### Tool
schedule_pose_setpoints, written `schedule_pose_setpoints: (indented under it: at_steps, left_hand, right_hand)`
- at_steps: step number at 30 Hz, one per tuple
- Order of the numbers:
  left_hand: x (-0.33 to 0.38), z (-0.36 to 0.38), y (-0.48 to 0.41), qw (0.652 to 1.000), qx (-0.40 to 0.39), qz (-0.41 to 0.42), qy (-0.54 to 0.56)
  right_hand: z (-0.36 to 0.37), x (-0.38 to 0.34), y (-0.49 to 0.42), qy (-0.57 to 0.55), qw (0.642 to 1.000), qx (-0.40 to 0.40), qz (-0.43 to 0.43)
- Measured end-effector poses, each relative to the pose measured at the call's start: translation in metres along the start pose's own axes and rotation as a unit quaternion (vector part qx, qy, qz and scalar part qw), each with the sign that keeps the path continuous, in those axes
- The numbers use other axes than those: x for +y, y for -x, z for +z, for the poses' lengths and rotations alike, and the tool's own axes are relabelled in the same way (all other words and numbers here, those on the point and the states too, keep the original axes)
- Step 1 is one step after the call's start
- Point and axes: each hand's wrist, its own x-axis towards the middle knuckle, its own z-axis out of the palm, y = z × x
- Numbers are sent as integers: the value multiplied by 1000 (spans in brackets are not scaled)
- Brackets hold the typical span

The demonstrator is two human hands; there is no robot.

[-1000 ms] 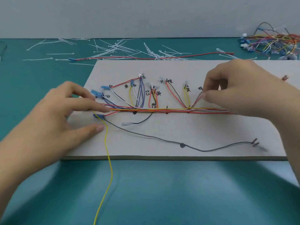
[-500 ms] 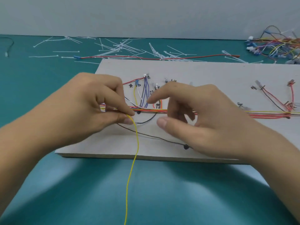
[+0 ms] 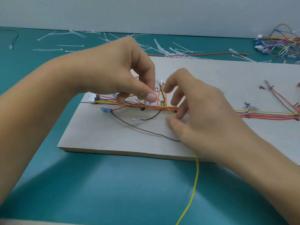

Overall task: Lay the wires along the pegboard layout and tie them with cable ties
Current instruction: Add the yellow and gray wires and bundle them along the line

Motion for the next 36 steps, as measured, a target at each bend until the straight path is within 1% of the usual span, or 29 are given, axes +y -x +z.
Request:
schedule_pose_setpoints:
  at_steps: [2,3,5,6,9,11,15,20,27,31,34,36]
  left_hand:
    - [-1,-4,-2,1000,-11,2,4]
    - [-3,-5,-3,1000,-14,2,5]
    - [-6,-2,-3,1000,-28,-4,10]
    - [-8,1,-2,999,-36,-11,13]
    - [-11,12,1,999,-47,-24,-10]
    - [-10,19,3,998,-46,-41,-25]
    - [-4,32,3,999,-29,-21,-26]
    - [0,42,6,999,-18,-7,-27]
    - [12,57,6,997,-7,34,-73]
    - [12,64,7,996,-30,50,-73]
    - [11,63,9,996,-29,55,-64]
    - [11,62,10,997,-33,51,-55]
  right_hand:
    - [-5,3,-2,-40,999,3,23]
    - [-10,4,-3,-81,996,6,48]
    - [-22,11,-5,-171,980,10,104]
    - [-28,15,-5,-196,973,-1,123]
    - [-46,32,-9,-234,954,-86,165]
    - [-57,44,-12,-250,941,-128,190]
    - [-75,61,-11,-248,922,-218,203]
    - [-88,72,-9,-240,898,-321,181]
    - [-100,87,-5,-193,898,-351,182]
    - [-115,87,-1,-164,901,-376,145]
    - [-121,87,3,-170,895,-386,146]
    - [-115,88,2,-172,898,-380,137]
